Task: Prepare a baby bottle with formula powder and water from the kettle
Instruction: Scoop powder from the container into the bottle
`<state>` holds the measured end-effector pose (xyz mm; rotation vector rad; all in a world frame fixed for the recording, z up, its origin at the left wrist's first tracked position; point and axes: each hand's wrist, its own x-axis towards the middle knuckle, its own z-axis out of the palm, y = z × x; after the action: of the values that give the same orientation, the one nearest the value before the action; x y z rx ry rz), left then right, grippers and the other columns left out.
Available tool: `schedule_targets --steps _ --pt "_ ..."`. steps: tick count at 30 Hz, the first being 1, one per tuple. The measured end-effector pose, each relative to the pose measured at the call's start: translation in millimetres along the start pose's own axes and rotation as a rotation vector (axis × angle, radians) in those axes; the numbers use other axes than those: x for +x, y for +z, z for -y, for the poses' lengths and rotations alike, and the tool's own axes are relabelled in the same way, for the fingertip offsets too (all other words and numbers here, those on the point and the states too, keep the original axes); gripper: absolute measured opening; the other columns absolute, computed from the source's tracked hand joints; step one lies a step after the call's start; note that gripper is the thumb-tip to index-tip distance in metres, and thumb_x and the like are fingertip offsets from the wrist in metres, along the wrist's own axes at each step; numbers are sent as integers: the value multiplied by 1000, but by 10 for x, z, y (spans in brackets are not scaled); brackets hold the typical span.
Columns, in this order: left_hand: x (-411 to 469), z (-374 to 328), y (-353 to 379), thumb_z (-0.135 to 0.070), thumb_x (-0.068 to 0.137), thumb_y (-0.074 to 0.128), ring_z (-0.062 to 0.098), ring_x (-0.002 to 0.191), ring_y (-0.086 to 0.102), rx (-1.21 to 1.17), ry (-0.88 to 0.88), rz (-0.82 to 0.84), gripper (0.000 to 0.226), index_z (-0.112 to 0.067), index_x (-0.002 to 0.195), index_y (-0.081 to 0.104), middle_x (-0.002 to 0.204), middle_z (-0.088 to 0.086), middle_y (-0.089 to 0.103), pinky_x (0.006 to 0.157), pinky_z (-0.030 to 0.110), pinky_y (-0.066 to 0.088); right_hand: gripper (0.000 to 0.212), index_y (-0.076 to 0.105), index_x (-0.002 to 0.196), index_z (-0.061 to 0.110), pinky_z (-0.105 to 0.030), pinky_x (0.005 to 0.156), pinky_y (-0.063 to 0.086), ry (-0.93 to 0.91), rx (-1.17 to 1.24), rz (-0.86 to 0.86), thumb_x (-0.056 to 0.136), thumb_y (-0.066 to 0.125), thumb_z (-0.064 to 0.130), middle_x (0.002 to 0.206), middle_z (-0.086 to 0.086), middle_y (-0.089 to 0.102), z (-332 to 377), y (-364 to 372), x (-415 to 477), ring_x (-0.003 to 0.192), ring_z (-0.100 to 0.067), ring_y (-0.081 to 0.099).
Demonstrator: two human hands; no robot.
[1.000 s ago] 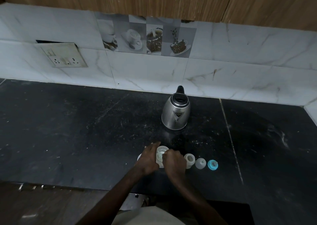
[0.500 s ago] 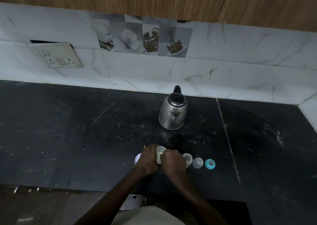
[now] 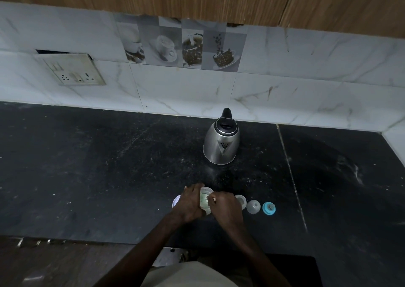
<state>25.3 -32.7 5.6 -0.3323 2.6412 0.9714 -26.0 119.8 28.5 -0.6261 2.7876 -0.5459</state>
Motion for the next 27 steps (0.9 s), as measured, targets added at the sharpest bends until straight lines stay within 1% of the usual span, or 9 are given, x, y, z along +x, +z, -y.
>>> schedule_targets --steps 5,9,11,13,16,19,22,24,27 --pt "-26 -21 -30 -27 81 88 32 162 24 -46 -11 15 119 -7 169 11 175 9 24 133 43 16 29 61 66 21 -32 55 40 -68 83 -132 94 63 27 66 3 66 -13 -98 -77 63 -12 60" --pt "-32 -22 -71 -16 79 85 29 165 13 -164 -16 27 123 -12 171 4 177 7 19 134 39 7 29 57 67 20 -41 58 50 -47 180 -174 94 54 29 63 6 58 -125 -118 -81 59 -10 54" --pt "-25 -38 -137 -6 78 75 25 166 9 -252 -9 29 116 -16 171 6 178 5 15 135 38 9 26 66 75 20 -39 63 52 -14 246 -197 94 52 31 70 8 64 -188 -113 -72 66 -8 60" --pt "-5 -128 -237 -7 70 65 21 166 10 -393 0 -7 114 -18 171 11 178 3 17 135 39 15 20 76 84 23 -32 68 56 26 317 -241 96 60 25 79 10 72 -216 -182 -49 73 -5 67" --pt "118 -298 -397 -5 73 62 14 157 31 -576 28 -155 97 -19 165 33 167 -6 36 125 31 29 14 82 88 17 -26 76 56 32 382 -332 94 70 12 85 7 78 -235 -348 54 79 -4 71" --pt "395 -499 -570 -16 91 68 17 142 50 -606 87 -273 65 -16 154 51 153 3 54 115 32 39 16 84 92 15 -24 83 54 58 391 -367 93 70 8 92 4 81 -263 -539 218 83 -6 73" --pt "717 -696 -756 -33 107 62 24 130 56 -592 83 -406 39 -12 141 60 138 10 60 108 37 44 16 84 96 18 -30 78 59 126 435 -321 96 68 14 90 5 81 -328 -689 467 71 -7 71" --pt "954 -798 -869 -45 108 54 34 121 57 -524 75 -493 46 -5 127 62 126 16 63 104 44 46 16 84 95 19 -36 76 61 148 432 -323 96 68 18 88 3 80 -350 -813 670 67 -13 72" --pt "1261 -899 -1028 -72 99 44 37 131 51 -562 -19 -492 85 3 137 54 137 24 58 113 48 41 18 84 93 18 -33 84 59 154 431 -340 93 66 17 86 -1 80 -327 -1023 1025 75 -19 75"
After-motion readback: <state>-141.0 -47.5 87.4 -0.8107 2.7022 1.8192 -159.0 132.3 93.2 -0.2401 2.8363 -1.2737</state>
